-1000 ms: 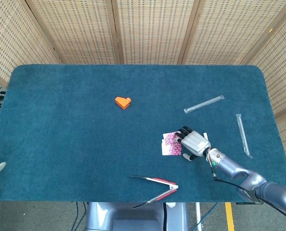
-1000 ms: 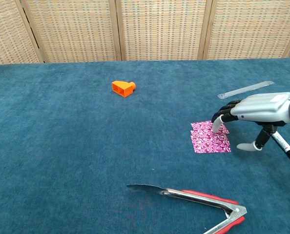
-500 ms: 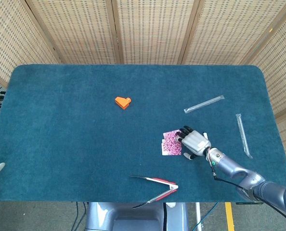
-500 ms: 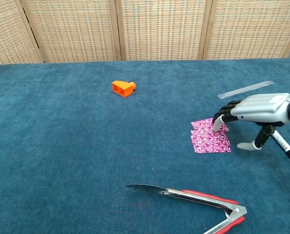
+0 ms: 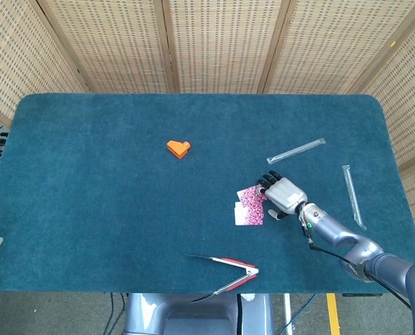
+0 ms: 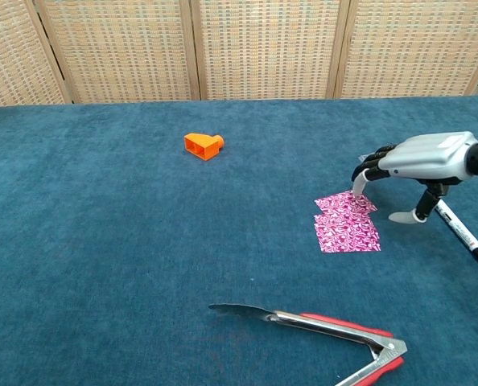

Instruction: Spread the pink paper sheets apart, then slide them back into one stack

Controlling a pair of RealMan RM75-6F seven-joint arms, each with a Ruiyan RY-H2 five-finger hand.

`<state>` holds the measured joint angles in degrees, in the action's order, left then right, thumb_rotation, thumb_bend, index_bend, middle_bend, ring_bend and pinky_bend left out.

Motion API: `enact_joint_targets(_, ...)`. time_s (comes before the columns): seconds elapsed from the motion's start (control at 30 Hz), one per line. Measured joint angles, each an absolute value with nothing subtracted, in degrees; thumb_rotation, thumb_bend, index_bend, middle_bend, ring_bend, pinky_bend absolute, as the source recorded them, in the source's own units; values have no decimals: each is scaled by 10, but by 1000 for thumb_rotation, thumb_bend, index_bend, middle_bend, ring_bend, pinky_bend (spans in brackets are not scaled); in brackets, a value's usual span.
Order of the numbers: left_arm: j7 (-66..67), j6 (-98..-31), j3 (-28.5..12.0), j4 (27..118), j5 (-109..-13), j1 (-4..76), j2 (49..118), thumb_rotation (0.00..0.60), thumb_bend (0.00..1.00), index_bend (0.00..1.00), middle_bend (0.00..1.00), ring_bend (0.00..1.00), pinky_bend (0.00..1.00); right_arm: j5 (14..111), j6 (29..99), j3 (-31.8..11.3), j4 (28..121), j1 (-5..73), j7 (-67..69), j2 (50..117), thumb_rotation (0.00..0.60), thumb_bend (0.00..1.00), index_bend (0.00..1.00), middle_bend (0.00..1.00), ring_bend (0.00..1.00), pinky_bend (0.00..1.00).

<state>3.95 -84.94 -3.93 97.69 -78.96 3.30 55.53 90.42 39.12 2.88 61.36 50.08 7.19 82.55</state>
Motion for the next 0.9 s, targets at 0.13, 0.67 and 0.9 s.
enact_joint_targets(0.13, 38, -849, -39, 975, -791, 33, 555, 600, 42, 115, 0, 0, 0, 903, 399, 29, 633, 497, 67, 814, 600, 466, 183, 100, 0, 0)
enact_joint_targets(0.67, 34, -840, -36, 971, -796, 37, 561, 600, 42, 115, 0, 0, 0, 895, 408, 43, 722, 475, 14, 787, 600, 448, 183, 100, 0, 0)
enact_joint_targets(0.9, 35, -837, -37, 968, -792, 37, 564, 600, 41, 115, 0, 0, 0, 887, 397, 36, 689, 480, 18, 803, 600, 447, 183, 101, 0, 0)
